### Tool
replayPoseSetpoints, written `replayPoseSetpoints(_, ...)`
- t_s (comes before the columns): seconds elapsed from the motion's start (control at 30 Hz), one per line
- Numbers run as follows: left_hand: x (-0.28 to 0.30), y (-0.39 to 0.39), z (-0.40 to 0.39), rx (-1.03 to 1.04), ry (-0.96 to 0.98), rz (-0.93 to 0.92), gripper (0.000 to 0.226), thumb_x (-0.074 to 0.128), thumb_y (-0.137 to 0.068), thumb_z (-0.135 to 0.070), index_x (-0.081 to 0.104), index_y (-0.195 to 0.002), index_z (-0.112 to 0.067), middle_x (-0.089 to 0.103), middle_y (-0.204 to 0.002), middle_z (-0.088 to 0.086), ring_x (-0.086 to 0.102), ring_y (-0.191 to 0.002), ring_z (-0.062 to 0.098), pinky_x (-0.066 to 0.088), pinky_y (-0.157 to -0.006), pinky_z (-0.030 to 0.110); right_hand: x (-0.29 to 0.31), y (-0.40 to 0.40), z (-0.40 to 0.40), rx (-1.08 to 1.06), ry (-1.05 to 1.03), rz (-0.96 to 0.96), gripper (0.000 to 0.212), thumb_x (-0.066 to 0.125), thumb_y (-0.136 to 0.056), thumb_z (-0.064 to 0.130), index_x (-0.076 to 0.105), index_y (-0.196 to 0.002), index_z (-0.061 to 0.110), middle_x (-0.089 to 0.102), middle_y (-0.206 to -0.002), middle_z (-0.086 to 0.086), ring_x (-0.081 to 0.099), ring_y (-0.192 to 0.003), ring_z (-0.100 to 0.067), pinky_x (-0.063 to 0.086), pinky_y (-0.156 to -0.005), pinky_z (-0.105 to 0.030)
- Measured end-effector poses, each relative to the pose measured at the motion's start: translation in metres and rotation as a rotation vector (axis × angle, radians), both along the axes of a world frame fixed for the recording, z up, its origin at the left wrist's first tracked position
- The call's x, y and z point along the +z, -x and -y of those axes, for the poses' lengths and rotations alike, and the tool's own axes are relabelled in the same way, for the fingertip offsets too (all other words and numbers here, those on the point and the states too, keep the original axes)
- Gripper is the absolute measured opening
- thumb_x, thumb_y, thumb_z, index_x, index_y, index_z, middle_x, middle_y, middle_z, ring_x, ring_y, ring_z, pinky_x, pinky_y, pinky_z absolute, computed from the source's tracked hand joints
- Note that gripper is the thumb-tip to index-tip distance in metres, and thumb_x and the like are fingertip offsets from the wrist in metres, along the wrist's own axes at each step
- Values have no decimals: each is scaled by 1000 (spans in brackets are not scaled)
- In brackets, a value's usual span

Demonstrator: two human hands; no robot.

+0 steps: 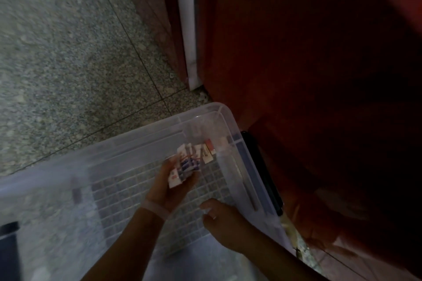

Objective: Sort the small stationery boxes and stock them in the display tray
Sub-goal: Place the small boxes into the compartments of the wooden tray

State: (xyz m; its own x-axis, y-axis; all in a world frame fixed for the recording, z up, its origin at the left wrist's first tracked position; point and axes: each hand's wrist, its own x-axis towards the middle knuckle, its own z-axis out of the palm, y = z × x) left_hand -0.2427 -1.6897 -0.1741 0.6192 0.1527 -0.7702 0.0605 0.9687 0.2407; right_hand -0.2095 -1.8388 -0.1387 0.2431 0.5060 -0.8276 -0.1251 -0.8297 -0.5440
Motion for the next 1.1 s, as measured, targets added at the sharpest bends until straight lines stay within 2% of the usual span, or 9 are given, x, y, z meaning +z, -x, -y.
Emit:
replayPoseSetpoints(0.13,55,27,-10,2,-37,76,81,98,-17,-27,76,-91,-3,69,-104,18,70,-86,27,59,-68,38,48,-2,-3,-193,-100,-56,24,44,-96,12,55,-118,13,54,-90,-1,52,-74,-15,41,-67,-25)
replayPoseSetpoints(0.3,152,44,-7,-56,-51,304,83,99,-19,-25,75,-97,-5,67,-113,19,69,-93,33,58,-66,41,139,-11,-7,-521,-349,162,24,49,-97,15,53,-111,34,58,-89,5,57,-84,-20,44,-69,-28)
replayPoseSetpoints(0.37,188,48,0,-128,-82,390,72,97,-40,-23,73,-104,-3,64,-120,20,65,-104,33,56,-79,45,188,-7,-7,-575,-491,190,26,50,-96,16,49,-112,36,57,-88,6,57,-81,-15,45,-68,-26)
replayPoseSetpoints(0.47,238,57,20,-66,-138,571,47,29,-104,-23,34,-142,3,32,-150,21,29,-140,30,16,-115,44,252,9,1,-516,-566,398,33,59,-91,18,52,-123,23,62,-95,6,60,-81,-8,50,-75,-23)
replayPoseSetpoints(0.53,269,59,42,-73,-168,655,46,52,-96,-19,47,-133,7,44,-139,27,45,-130,32,32,-108,47,285,17,13,-385,-524,676,31,63,-87,26,60,-118,21,66,-98,6,62,-83,-1,49,-80,-17)
replayPoseSetpoints(0.6,303,66,61,-158,-115,650,58,95,-48,-18,73,-99,2,68,-108,20,69,-94,26,57,-76,40,318,23,32,-323,-538,820,24,64,-87,27,64,-110,18,66,-92,9,58,-76,6,42,-70,-5)
replayPoseSetpoints(0.73,355,71,109,-226,-254,572,27,88,-59,-9,74,-81,-7,74,-85,2,71,-76,15,57,-58,24,374,36,73,-263,-527,991,19,59,-89,27,67,-101,14,69,-93,0,63,-86,-10,43,-74,-20)
replayPoseSetpoints(0.93,405,63,173,-340,-73,750,71,97,-28,-28,76,-93,-8,71,-102,12,71,-86,23,58,-73,39,430,57,135,-209,-412,1215,19,57,-89,31,57,-84,13,64,-85,-7,60,-84,-27,40,-68,-29)
replayPoseSetpoints(1.1,435,62,227,-408,-76,819,66,97,-23,-28,78,-84,-10,73,-90,9,71,-75,21,58,-61,35,467,70,187,-200,-289,1338,33,50,-91,27,54,-120,11,65,-103,-16,60,-97,-34,45,-75,-34)
